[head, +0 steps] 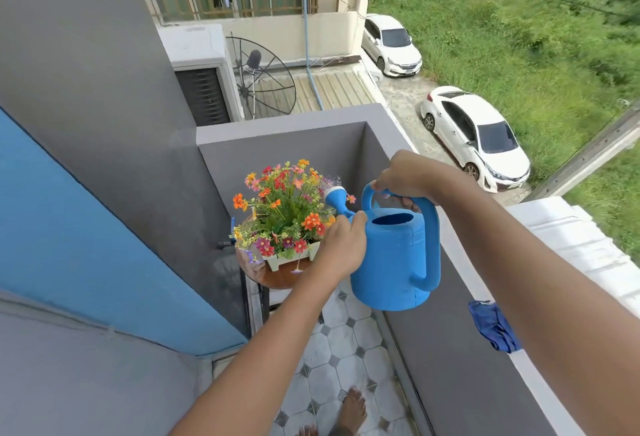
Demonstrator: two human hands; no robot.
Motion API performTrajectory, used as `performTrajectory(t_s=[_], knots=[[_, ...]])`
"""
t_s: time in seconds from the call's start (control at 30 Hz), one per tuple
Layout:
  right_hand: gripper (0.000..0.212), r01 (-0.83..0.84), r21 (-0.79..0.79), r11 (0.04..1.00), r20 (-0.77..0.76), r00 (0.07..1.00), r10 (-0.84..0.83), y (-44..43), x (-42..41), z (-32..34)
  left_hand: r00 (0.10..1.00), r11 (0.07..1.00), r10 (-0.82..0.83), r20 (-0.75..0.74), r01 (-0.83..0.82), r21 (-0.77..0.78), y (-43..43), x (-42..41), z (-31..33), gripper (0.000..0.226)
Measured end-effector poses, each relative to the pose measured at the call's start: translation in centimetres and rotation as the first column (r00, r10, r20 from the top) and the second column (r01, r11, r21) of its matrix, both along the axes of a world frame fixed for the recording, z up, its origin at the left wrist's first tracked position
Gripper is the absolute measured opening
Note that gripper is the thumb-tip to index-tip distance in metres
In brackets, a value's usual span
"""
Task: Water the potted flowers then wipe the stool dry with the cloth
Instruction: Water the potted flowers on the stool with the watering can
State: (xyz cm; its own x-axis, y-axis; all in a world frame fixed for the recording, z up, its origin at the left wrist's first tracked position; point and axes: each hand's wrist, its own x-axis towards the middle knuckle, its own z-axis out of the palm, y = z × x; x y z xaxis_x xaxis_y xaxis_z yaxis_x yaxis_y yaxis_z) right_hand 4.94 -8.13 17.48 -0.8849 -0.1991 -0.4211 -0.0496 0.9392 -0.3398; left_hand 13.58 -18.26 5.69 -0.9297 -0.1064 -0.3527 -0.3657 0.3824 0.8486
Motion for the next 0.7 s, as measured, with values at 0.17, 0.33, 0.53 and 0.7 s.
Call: performTrajectory(t_s=[0.17,0.33,0.53,0.7], knots=[[0.037,-0.022,-0.049,0.999,0.092,0.995,0.027,3.2,-1.7,-0.9,0.998,0.999,0.029,0.049,-0.028,-0.017,2.8,-2.2,-1.2,0.054],[0.026,0.179,-0.280,0.943,0.133,0.980,-0.146,9.3,-3.7,-4.0,0.997,0.994,-0.058,0.059,0.063,-0.086,6.9,-5.5,-2.0,0.045],[0.038,0.312,-0.488,0.815,0.075,0.945,-0.317,11.2,-2.4,-8.4,0.998,0.997,-0.057,-0.037,0.056,-0.048,8.0,-8.3,-3.8,0.041],[0.037,0.488,-0.672,0.557,0.111,0.810,-0.576,13.2,-2.1,-11.8,0.989,0.990,-0.136,-0.065,0.134,-0.039,11.0,-11.9,-5.5,0.040]])
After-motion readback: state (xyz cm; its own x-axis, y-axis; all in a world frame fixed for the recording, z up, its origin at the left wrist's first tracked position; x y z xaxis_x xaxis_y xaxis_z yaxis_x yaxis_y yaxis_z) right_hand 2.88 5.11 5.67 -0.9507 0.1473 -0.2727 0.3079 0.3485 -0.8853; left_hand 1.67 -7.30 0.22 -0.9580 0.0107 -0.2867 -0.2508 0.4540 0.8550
